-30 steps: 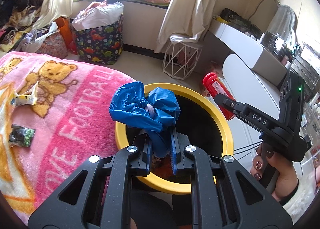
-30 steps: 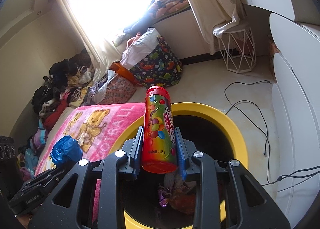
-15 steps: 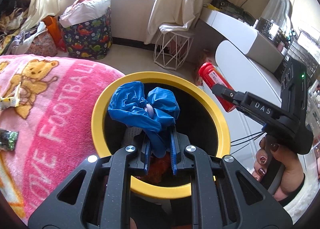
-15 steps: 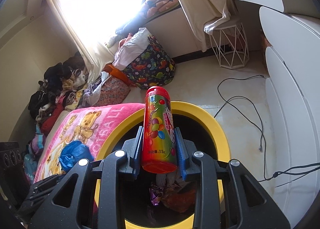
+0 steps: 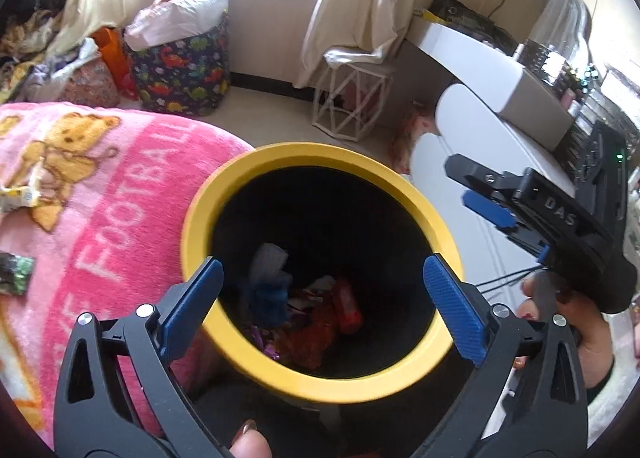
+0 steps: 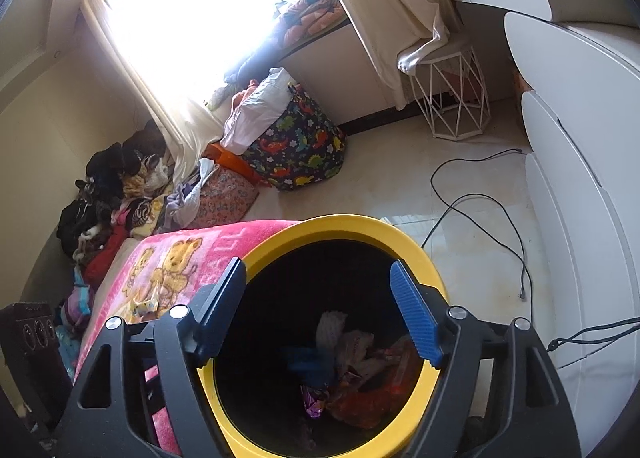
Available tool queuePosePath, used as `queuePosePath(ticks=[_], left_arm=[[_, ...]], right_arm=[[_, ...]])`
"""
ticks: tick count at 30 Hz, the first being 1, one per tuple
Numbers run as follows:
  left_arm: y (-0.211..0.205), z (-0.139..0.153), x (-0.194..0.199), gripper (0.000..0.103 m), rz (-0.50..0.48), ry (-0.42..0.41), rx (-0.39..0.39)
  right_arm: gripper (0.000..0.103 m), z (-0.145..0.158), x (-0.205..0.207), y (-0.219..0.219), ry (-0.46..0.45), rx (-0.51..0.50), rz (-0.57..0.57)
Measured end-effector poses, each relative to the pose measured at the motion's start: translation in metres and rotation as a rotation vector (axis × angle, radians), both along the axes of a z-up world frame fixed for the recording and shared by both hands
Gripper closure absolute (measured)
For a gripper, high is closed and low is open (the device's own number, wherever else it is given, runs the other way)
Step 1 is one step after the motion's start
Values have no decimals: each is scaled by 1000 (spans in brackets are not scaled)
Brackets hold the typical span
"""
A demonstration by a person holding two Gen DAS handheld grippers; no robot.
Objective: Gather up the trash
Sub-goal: 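Move both open tools back over the black and yellow wrappers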
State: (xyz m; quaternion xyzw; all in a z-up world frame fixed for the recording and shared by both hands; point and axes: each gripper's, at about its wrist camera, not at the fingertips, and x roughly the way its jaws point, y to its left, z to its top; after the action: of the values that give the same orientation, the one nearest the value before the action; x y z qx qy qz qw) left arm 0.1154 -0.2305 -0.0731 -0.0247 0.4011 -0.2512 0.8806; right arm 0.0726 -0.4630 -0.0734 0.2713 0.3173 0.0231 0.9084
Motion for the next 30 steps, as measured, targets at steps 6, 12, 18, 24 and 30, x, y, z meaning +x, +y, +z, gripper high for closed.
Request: queuePosePath(ticks=[6, 12, 18, 24, 30], left_arm=[[21, 14, -4, 11, 69, -67, 16], [48, 30, -4, 11, 140, -125, 10], [74, 40, -4, 11, 209, -153, -9], [108, 47, -2, 11, 293, -168, -22], [150, 45, 4, 11, 397, -162, -11]], right_arm=[[23, 10, 0, 14, -20, -41, 17], [20, 21, 3, 33, -52, -74, 54], [16, 33, 5, 56, -92, -98, 94], [15, 39, 14, 84, -105, -107, 155], [14, 41, 32, 123, -102, -114, 240]])
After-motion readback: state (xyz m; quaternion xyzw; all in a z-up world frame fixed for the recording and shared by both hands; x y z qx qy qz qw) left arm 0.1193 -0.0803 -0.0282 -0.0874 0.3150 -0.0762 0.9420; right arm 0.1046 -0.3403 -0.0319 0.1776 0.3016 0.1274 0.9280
